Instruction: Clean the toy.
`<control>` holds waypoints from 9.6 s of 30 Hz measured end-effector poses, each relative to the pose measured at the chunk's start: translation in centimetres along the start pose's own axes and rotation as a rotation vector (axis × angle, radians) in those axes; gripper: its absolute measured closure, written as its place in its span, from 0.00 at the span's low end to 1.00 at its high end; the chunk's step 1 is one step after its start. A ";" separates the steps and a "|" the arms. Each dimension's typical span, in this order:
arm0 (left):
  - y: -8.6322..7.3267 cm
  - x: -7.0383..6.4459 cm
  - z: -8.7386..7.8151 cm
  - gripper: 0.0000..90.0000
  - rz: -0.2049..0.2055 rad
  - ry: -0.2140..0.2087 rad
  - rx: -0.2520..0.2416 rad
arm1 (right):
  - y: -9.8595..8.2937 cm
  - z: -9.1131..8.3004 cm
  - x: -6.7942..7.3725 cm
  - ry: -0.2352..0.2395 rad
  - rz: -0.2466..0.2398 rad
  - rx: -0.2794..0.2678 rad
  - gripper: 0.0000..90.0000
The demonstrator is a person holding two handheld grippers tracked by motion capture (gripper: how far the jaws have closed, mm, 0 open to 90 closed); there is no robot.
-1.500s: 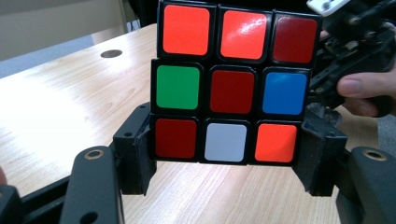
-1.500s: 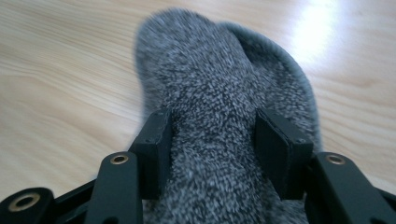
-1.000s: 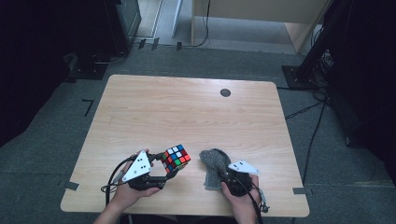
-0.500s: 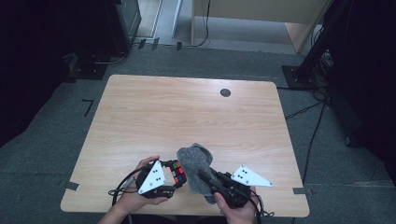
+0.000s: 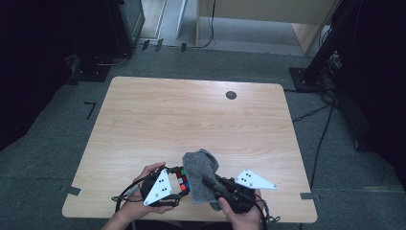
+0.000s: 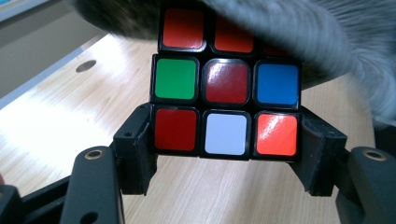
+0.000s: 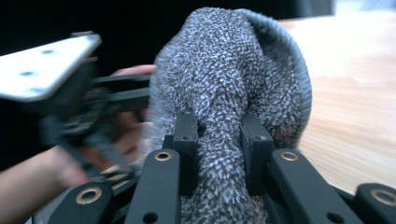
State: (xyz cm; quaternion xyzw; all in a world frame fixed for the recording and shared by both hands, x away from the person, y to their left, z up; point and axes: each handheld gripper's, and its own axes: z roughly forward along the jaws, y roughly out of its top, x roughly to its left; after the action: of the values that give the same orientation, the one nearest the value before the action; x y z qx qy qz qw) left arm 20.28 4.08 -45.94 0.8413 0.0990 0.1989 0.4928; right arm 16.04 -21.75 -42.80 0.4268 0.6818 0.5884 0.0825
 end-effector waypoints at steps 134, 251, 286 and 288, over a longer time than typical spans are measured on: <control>0.6 -0.1 -1.7 0.37 -0.034 0.012 -0.122 | 0.4 -0.3 1.3 0.098 0.006 -0.085 0.80; 1.8 -0.9 -1.4 0.38 -0.015 0.044 -0.098 | -0.7 0.4 -1.1 -0.076 0.028 0.066 0.87; 1.7 0.0 -2.5 0.37 -0.066 -0.028 -0.185 | -0.5 0.1 -1.1 0.046 0.012 0.018 0.87; 1.5 0.0 -2.2 0.37 -0.061 -0.031 -0.176 | -0.5 0.1 -1.2 0.041 0.017 0.020 0.87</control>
State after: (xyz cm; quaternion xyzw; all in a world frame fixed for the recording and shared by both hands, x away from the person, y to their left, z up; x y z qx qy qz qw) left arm 19.25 5.07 -43.64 0.7945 0.0990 0.1788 0.5719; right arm 16.57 -22.47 -43.70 0.4214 0.6855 0.5908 0.0591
